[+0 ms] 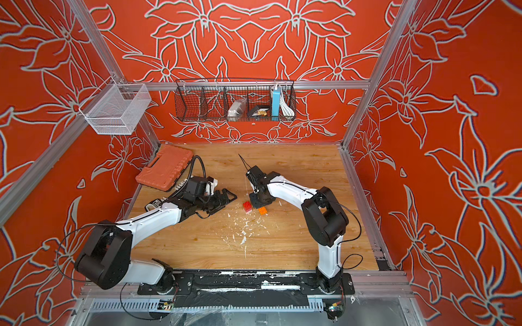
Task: Assemble the letter r with lego
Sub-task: Assemble the lego brick with the lego brick.
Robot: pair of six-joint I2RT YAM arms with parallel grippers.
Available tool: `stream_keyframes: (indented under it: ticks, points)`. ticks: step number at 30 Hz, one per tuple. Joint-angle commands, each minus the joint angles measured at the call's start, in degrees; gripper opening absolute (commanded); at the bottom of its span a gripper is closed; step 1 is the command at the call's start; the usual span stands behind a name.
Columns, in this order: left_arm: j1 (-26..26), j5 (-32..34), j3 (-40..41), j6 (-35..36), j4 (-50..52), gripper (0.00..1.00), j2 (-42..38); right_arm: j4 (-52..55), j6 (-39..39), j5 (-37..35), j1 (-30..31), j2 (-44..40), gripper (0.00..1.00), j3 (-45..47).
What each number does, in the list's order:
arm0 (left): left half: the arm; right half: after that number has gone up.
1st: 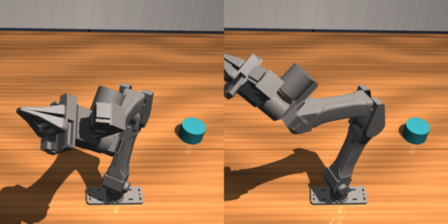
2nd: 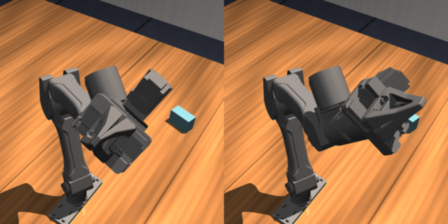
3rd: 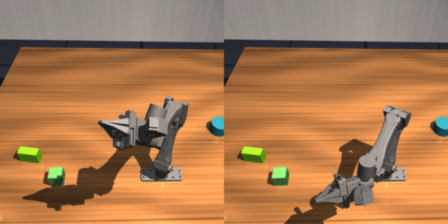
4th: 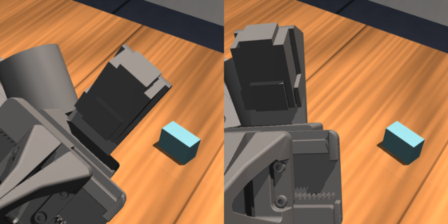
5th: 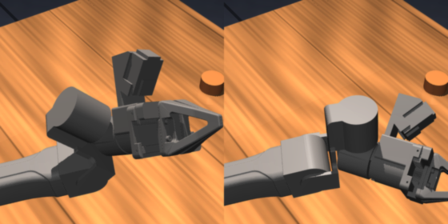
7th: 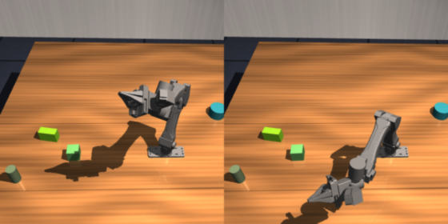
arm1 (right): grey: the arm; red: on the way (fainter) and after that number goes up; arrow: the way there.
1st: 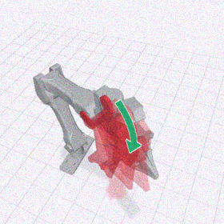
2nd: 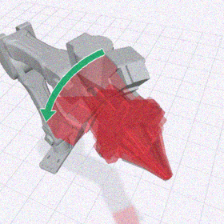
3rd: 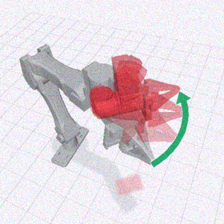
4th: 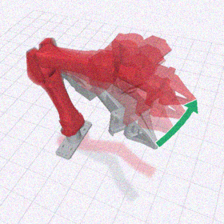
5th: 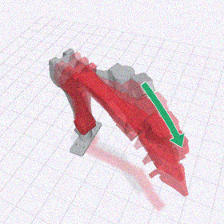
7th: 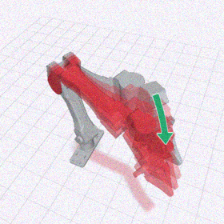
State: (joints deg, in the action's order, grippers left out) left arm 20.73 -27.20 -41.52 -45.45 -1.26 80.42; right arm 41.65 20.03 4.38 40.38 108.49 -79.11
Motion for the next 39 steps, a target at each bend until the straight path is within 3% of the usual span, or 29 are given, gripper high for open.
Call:
stream_keyframes:
  ticks: [1, 30, 39]
  points:
    - [-0.5, -2.2, 0.0, -0.3, -1.5, 0.91, 0.1, 4.1, -0.5, 0.9, -0.2, 1.6, 0.00, -2.4]
    - [-1.0, -3.6, 0.2, 0.1, -1.6, 0.92, 0.3, 5.1, -1.6, -0.4, -1.4, 8.9, 0.00, -5.1]
    - [-1.0, -3.6, 0.1, 0.1, -1.5, 0.92, 0.3, 8.7, 1.0, -4.6, -0.1, 9.6, 0.00, -3.4]
